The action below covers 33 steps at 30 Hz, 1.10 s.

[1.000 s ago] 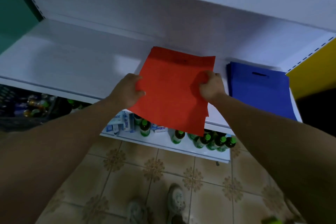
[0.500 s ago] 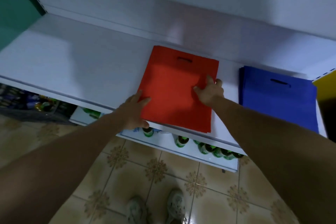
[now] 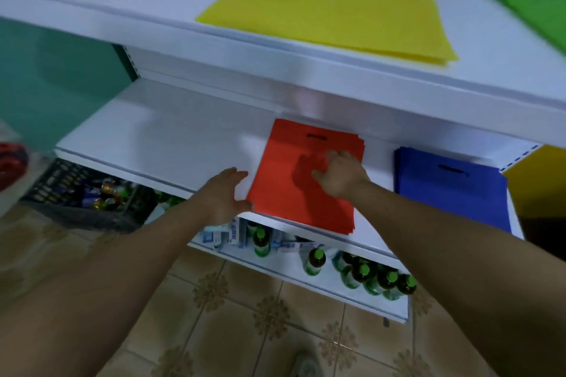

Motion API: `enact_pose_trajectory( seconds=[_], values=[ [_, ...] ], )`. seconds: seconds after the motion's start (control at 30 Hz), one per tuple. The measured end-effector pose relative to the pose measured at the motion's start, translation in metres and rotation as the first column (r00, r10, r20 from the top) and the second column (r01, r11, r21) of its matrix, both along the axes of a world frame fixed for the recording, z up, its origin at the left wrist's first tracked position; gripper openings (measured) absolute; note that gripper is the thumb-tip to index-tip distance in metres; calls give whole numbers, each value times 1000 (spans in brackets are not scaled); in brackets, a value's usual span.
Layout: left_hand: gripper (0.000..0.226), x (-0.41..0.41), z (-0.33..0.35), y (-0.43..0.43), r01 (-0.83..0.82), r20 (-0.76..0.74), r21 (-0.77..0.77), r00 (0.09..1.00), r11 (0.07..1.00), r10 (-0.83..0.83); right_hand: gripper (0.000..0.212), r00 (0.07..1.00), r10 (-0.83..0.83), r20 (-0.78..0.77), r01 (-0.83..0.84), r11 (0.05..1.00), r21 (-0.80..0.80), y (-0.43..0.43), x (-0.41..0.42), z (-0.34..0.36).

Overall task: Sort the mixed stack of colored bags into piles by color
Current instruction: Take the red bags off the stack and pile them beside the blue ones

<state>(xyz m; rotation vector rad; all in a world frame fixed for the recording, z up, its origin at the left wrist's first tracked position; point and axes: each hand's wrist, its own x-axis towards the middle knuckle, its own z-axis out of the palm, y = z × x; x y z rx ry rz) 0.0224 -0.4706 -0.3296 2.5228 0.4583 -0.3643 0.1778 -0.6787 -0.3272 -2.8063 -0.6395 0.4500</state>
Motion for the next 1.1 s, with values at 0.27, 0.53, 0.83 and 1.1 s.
enact_pose_trajectory(
  seconds=[0.27, 0.53, 0.83, 1.1],
  values=[
    [78, -106, 91, 44, -36, 153, 60, 988, 998, 26, 69, 977, 169, 127, -177, 982, 61, 83, -114, 102],
    [73, -191, 184, 108, -103, 318, 181, 947, 978, 41, 67, 908, 284, 308, -344, 926, 159, 167, -207, 206],
    [68, -195, 273, 174, -196, 490, 271, 871, 942, 40, 63, 868, 224, 444, -365, 892, 265, 238, -195, 301],
    [66, -128, 293, 241, -239, 530, 282, 846, 929, 57, 66, 882, 171, 440, -298, 924, 238, 302, -107, 317]
  ],
)
